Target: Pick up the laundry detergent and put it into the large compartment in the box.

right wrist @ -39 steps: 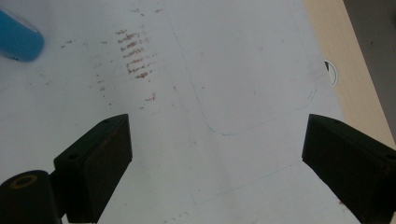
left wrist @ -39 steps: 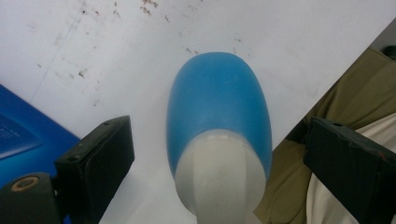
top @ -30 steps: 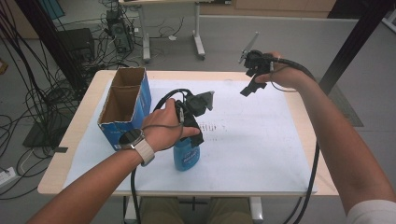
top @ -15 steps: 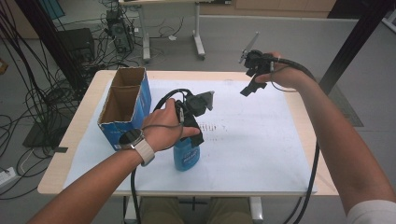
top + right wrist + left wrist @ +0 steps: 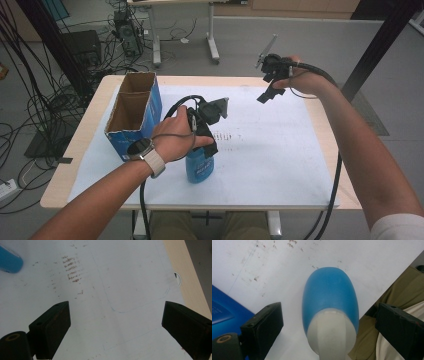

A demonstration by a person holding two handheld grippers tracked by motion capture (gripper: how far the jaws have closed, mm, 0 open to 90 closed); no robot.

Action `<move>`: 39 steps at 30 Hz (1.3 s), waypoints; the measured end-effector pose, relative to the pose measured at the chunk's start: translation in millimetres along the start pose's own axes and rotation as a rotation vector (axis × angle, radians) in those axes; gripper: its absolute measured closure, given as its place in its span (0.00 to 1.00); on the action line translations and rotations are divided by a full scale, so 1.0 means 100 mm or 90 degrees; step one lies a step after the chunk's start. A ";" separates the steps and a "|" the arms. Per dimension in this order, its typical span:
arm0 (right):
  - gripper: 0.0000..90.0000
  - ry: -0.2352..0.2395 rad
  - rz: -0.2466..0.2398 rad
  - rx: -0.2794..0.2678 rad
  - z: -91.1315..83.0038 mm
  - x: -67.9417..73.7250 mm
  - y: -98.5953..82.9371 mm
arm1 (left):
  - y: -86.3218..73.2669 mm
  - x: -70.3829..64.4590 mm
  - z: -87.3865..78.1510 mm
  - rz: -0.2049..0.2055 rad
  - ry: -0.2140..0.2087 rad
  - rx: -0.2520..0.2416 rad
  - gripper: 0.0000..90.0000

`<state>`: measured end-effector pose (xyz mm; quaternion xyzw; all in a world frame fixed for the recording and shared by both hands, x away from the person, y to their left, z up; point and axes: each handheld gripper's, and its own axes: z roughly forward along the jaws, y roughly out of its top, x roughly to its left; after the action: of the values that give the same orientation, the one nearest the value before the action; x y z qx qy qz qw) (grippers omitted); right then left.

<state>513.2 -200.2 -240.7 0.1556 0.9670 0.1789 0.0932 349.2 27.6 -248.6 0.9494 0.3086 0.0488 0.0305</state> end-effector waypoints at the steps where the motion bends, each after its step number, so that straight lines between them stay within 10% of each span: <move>1: 0.09 -0.001 0.001 0.000 0.00 0.00 0.00 | 0.00 0.00 0.00 0.000 0.000 0.001 0.09; 39: 0.09 0.001 -0.004 0.001 0.01 -0.01 0.01 | -0.02 0.00 0.01 -0.002 -0.003 -0.001 0.09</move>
<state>514.2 -199.3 -241.5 0.1527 0.9676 0.1784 0.0926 348.8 29.1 -249.7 0.9490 0.3101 0.0469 0.0321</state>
